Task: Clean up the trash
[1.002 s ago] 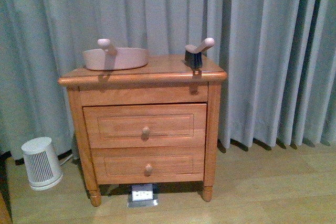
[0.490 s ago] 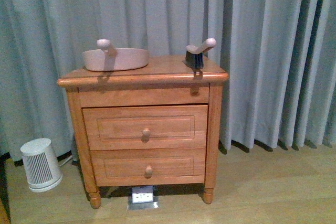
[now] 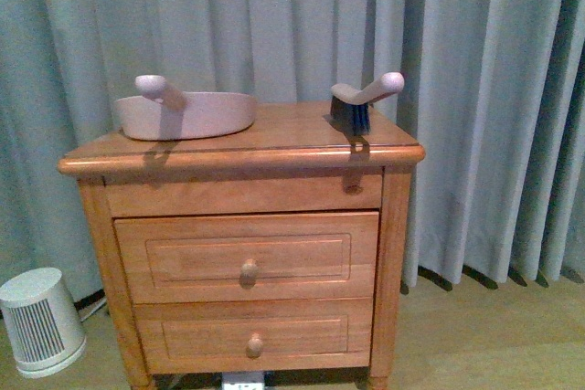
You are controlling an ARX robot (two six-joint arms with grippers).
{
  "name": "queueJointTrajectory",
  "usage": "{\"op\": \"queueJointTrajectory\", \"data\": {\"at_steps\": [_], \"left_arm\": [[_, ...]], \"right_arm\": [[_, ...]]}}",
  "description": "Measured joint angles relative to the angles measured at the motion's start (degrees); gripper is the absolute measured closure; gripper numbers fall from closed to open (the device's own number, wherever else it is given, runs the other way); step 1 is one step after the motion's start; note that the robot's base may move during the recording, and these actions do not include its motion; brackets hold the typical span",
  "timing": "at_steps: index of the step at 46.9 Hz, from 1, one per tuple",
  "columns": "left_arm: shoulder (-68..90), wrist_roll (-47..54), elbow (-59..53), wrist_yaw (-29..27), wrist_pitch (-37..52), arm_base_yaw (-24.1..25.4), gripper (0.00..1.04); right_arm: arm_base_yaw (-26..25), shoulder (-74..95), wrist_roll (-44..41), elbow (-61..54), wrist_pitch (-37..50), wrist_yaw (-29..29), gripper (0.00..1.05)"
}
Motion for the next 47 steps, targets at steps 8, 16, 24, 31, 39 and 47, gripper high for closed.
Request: {"op": "queueJointTrajectory", "data": {"at_steps": [8, 16, 24, 31, 39, 47], "left_arm": [[0.0, 0.02, -0.02, 0.0, 0.0, 0.0, 0.08], [0.04, 0.02, -0.02, 0.02, 0.0, 0.0, 0.08], [-0.04, 0.0, 0.0, -0.02, 0.0, 0.0, 0.08], [-0.07, 0.02, 0.0, 0.02, 0.0, 0.0, 0.08], [-0.09, 0.02, -0.02, 0.0, 0.0, 0.0, 0.08], [-0.09, 0.02, 0.0, 0.02, 0.0, 0.0, 0.08]], "right_arm": [[0.0, 0.0, 0.0, 0.0, 0.0, 0.0, 0.07], [0.0, 0.0, 0.0, 0.0, 0.0, 0.0, 0.07], [0.02, -0.02, 0.0, 0.0, -0.04, 0.0, 0.07], [0.0, -0.02, 0.0, 0.0, -0.07, 0.0, 0.07], [0.0, -0.02, 0.02, 0.0, -0.07, 0.02, 0.07], [0.0, 0.0, 0.0, 0.0, -0.07, 0.02, 0.07]]}}
